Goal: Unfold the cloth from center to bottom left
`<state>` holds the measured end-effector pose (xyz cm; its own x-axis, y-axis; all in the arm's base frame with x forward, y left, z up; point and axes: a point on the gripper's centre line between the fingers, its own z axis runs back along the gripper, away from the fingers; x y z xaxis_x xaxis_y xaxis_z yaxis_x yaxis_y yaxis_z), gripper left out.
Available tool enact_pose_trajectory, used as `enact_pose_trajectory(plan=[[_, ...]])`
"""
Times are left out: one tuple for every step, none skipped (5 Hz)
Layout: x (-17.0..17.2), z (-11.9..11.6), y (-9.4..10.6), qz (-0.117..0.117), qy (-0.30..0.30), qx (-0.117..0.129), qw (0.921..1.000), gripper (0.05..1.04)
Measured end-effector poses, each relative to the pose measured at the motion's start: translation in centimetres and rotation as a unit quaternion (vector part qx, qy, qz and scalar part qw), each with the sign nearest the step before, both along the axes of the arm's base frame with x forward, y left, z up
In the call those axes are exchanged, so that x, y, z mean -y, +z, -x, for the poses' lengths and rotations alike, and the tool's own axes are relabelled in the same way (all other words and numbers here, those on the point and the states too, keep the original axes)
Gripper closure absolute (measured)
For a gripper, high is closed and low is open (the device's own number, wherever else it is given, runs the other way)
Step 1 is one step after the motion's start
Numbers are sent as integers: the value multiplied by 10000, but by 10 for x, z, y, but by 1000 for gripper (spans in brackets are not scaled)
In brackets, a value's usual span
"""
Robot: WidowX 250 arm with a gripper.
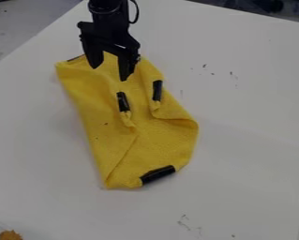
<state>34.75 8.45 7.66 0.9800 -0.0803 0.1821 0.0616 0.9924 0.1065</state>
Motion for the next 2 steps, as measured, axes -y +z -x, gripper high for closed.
enact_pose_trajectory(plan=[[1,4,-13,67,62,-164,9998,83],[12,13,-28,170,161,-205,9995,83]])
